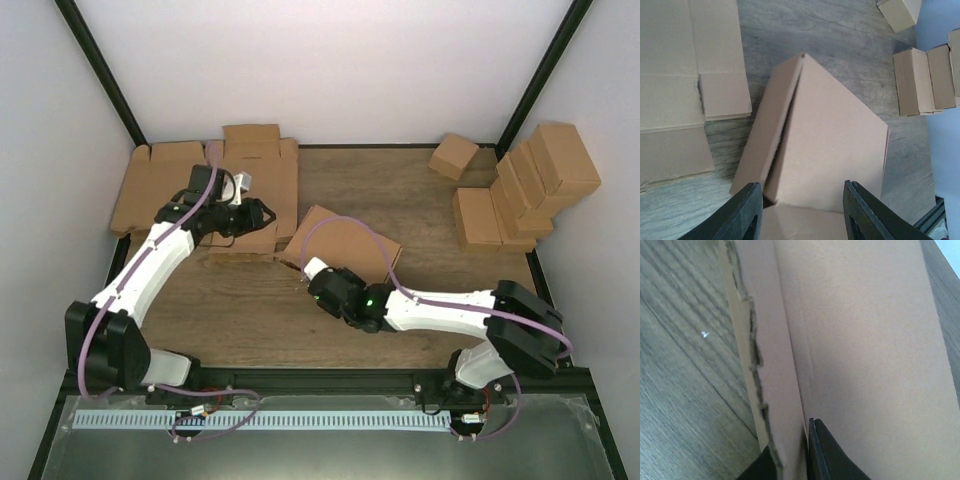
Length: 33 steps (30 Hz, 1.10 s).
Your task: Fold the paper box
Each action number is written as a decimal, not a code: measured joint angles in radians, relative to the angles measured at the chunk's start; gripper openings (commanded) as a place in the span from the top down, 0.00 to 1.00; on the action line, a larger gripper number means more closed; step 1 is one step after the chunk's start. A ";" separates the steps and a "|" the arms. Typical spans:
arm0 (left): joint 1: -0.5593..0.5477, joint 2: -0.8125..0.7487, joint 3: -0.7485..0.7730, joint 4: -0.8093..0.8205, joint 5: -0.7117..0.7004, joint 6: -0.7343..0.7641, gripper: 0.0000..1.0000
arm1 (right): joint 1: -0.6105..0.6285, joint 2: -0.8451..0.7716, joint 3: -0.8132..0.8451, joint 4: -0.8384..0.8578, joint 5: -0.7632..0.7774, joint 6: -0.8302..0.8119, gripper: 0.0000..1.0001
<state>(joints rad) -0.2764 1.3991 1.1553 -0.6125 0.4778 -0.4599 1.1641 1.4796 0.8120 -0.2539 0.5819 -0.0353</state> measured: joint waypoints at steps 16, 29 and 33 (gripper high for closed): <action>0.037 -0.146 -0.180 -0.099 -0.083 0.007 0.54 | -0.056 -0.014 0.030 -0.036 -0.148 -0.029 0.92; 0.183 -0.282 -0.533 -0.035 -0.072 -0.151 0.65 | -0.057 0.018 0.045 -0.046 -0.163 -0.011 0.80; 0.183 -0.299 -0.605 0.013 -0.039 -0.200 0.65 | -0.061 0.018 0.045 -0.047 -0.178 0.000 0.60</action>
<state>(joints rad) -0.0929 1.1000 0.5507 -0.5999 0.4385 -0.6598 1.1030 1.4979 0.8574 -0.3008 0.4042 -0.0353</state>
